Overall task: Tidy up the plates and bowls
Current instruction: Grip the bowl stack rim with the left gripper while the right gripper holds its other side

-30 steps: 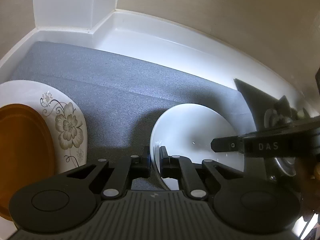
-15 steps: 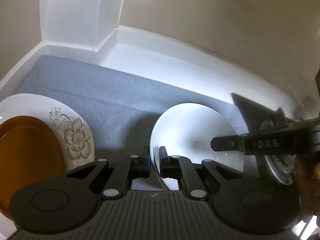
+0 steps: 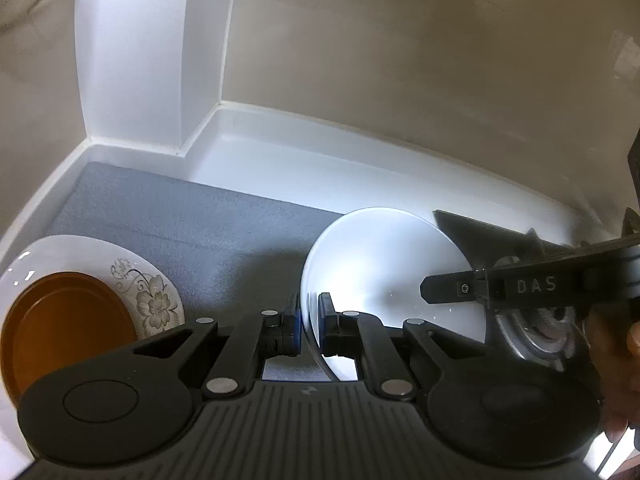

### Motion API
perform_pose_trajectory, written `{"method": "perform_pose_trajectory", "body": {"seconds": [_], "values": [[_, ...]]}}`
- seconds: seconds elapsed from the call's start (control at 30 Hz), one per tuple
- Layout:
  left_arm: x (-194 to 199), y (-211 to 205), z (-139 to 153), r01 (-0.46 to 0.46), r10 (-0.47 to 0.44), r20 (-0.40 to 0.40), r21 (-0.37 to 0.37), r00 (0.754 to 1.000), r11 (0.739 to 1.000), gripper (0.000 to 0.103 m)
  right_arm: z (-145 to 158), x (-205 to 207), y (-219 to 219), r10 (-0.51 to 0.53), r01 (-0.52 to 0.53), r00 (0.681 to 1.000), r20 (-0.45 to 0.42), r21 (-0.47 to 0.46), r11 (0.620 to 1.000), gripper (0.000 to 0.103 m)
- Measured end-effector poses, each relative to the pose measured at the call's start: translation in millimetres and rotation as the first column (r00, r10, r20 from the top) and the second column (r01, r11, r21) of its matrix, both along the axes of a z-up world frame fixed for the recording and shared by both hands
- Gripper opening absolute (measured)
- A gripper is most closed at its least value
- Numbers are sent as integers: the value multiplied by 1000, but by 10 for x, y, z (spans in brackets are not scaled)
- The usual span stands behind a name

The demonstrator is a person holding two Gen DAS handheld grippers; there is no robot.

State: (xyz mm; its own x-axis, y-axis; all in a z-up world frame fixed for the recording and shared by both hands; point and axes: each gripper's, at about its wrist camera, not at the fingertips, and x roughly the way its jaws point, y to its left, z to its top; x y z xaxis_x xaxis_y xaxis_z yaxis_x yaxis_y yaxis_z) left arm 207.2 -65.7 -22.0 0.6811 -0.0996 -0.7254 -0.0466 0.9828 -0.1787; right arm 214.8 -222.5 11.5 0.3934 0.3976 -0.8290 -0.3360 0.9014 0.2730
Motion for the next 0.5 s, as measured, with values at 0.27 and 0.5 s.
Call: {"method": "perform_pose_trajectory", "body": {"seconds": [0.27, 0.5], "values": [[-221, -148, 275, -1, 1, -11, 16, 1000, 1000, 8, 277, -299, -99, -2, 2, 1000, 29, 16, 1000, 5], [-436, -256, 350, 10, -10, -25, 34, 1000, 999, 8, 293, -502, -214, -11, 11, 1000, 0, 47, 999, 5]]}}
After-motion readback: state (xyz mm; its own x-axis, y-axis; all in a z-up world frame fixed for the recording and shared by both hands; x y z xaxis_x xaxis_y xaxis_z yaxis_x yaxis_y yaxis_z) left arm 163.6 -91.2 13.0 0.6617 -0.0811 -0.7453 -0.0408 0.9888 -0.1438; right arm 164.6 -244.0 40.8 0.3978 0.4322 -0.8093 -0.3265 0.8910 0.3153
